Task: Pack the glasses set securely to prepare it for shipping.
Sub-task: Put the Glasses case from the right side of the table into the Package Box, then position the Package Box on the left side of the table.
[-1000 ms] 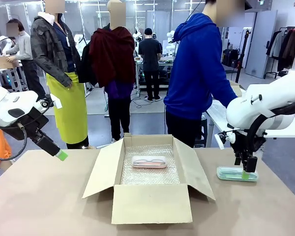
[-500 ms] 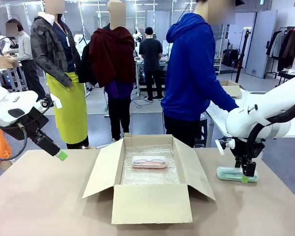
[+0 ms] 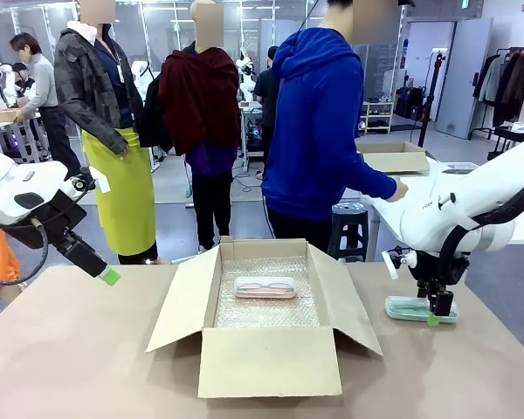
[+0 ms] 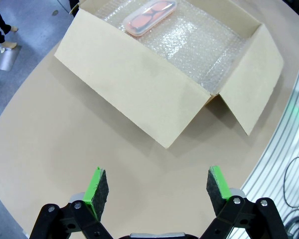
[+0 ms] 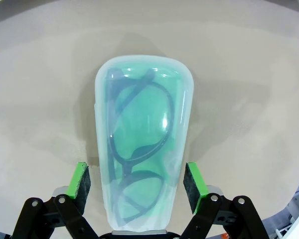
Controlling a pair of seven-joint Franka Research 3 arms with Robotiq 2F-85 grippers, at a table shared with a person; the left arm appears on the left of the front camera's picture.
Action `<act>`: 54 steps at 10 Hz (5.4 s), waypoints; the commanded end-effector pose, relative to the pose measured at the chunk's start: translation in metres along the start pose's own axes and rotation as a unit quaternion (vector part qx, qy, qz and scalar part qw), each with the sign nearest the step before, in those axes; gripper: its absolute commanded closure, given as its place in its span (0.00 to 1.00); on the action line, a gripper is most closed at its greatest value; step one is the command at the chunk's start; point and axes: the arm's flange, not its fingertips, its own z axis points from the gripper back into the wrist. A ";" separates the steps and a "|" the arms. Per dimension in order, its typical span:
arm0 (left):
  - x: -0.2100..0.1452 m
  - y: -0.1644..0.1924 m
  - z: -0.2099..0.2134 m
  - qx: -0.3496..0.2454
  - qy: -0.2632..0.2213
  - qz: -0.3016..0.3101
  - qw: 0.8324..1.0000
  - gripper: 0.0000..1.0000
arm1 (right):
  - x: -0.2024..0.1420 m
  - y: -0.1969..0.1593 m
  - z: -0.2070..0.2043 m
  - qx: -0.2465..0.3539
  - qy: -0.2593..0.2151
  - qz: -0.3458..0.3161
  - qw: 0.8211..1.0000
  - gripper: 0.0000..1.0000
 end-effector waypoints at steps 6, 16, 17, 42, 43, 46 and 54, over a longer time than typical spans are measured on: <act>-0.001 0.001 0.001 -0.006 -0.005 -0.002 1.000 0.00 | 0.003 0.009 0.028 -0.012 -0.019 -0.003 1.000 0.66; -0.001 0.001 0.001 -0.006 -0.005 -0.002 1.000 0.00 | 0.152 0.037 0.189 0.039 -0.024 -0.003 0.999 0.66; -0.001 0.001 0.001 -0.006 -0.005 -0.002 1.000 0.00 | 0.179 0.032 0.191 0.047 -0.024 -0.005 0.999 0.66; -0.001 0.001 0.001 -0.006 -0.005 -0.002 1.000 0.00 | 0.354 0.016 0.023 0.102 -0.010 0.048 0.994 0.00; -0.001 0.001 0.001 -0.006 -0.005 -0.002 1.000 0.00 | 0.354 0.016 0.023 0.102 -0.010 0.048 0.994 0.00; -0.001 0.001 0.001 -0.006 -0.005 -0.002 1.000 0.00 | 0.354 0.016 0.023 0.102 -0.010 0.048 0.994 0.00; -0.001 0.001 0.001 -0.006 -0.005 -0.002 1.000 0.00 | 0.354 0.016 0.023 0.102 -0.010 0.048 0.994 0.00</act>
